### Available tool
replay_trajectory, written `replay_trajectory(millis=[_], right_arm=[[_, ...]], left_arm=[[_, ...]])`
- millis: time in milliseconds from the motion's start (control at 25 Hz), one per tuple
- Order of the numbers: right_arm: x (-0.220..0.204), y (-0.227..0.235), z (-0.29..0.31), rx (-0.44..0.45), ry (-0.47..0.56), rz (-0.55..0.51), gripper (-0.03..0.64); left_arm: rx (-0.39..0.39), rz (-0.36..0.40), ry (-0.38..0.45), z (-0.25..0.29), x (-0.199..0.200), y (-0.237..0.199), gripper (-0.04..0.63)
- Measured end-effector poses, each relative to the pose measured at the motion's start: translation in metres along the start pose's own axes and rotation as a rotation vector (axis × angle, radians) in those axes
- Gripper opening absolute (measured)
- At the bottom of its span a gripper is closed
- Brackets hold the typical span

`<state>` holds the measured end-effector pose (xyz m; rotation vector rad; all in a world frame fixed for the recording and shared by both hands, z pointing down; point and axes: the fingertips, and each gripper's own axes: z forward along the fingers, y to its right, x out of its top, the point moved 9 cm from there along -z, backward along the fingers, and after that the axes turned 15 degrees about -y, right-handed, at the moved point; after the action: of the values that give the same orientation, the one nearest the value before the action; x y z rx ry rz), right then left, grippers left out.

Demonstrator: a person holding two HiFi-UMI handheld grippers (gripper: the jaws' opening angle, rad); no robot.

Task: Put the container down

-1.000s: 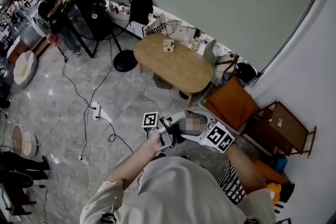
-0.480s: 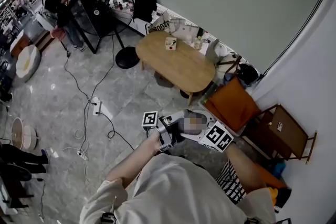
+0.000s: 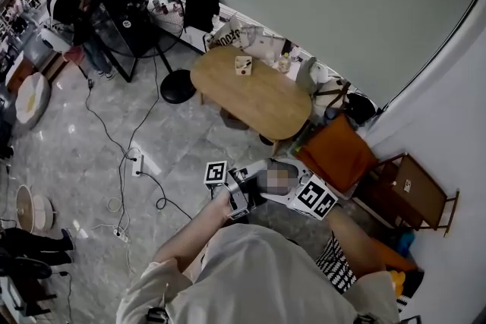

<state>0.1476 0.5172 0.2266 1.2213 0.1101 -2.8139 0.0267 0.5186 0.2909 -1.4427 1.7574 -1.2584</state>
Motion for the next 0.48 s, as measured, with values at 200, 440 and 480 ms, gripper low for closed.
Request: replay_trajectory(millis=[200, 440, 480], right_arm=[[0.024, 0.036, 0.029, -0.014, -0.002, 0.026, 0.393], [0.051, 0.073, 0.065, -0.034, -0.003, 0.065, 0.393], [0.054, 0.079, 0.071, -0.038, -0.006, 0.071, 0.393]], left_arm=[[0.005, -0.015, -0.024, -0.014, 0.05, 0.017, 0.291], [0.017, -0.041, -0.052, -0.036, 0.106, 0.033, 0.291], [0.019, -0.047, -0.057, -0.04, 0.115, 0.035, 0.291]])
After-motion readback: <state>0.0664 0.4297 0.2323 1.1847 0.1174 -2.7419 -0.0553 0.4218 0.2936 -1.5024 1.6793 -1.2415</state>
